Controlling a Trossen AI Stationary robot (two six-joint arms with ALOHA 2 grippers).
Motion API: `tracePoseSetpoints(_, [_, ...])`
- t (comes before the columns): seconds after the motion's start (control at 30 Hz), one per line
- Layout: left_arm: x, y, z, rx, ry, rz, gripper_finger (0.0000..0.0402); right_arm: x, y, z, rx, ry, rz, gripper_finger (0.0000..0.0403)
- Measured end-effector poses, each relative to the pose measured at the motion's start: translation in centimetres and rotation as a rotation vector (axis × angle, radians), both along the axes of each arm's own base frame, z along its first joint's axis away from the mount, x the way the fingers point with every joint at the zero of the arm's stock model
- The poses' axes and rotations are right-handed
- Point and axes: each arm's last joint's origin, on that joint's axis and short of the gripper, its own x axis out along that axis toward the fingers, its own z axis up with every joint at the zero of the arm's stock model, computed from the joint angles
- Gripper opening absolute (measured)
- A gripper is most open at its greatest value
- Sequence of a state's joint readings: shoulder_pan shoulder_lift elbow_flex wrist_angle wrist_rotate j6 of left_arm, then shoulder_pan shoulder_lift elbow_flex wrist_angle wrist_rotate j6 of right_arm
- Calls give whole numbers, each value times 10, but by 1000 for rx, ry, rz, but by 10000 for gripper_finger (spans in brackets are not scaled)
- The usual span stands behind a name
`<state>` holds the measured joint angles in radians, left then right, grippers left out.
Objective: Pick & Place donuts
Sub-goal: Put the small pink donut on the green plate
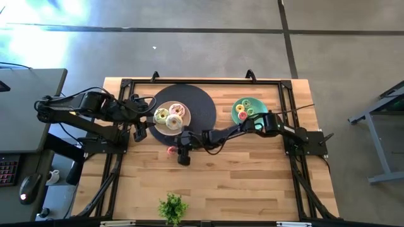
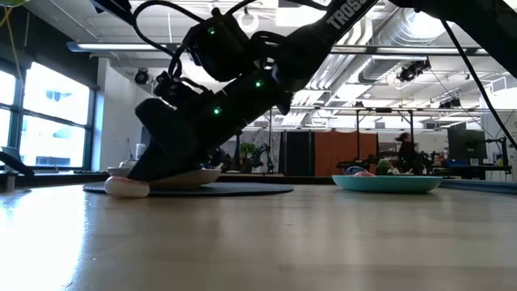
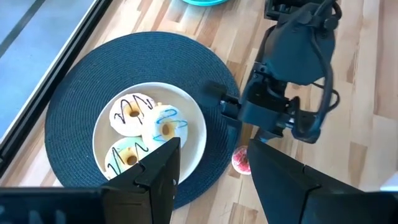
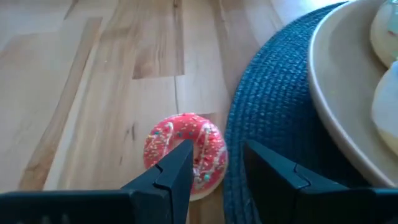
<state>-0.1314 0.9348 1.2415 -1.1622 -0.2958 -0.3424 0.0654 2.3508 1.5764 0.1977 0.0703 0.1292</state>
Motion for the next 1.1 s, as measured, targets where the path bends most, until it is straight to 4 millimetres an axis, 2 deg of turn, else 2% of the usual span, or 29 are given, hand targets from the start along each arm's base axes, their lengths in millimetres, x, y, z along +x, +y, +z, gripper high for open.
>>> tracePoseSetpoints(0.17, [0, 0, 0, -11, 1, -9, 186, -1, 0, -2, 6, 24, 3, 116])
tracePoseSetpoints(0.43, [0, -1, 0, -13, 2, -11, 186, -3, 0, -4, 6, 50, 6, 12])
tracePoseSetpoints(0.67, [0, -1, 0, -13, 1, -11, 186, -4, 1, 7, 6, 42, 14, 11])
tracePoseSetpoints(0.73, [0, 0, 0, -13, 1, -11, 186, -6, 1, 16, -4, 40, 30, 6])
tracePoseSetpoints(0.9, [0, -1, 0, -17, 0, -8, 186, -22, 1, 64, -34, 82, 24, 9])
tracePoseSetpoints(1.0, [0, -1, 0, -22, -1, -11, 186, -44, 1, 96, -79, 184, 7, 4])
tracePoseSetpoints(1.1, [0, -1, 1, -24, -6, -11, 186, -75, -2, 128, -163, 310, -63, 6])
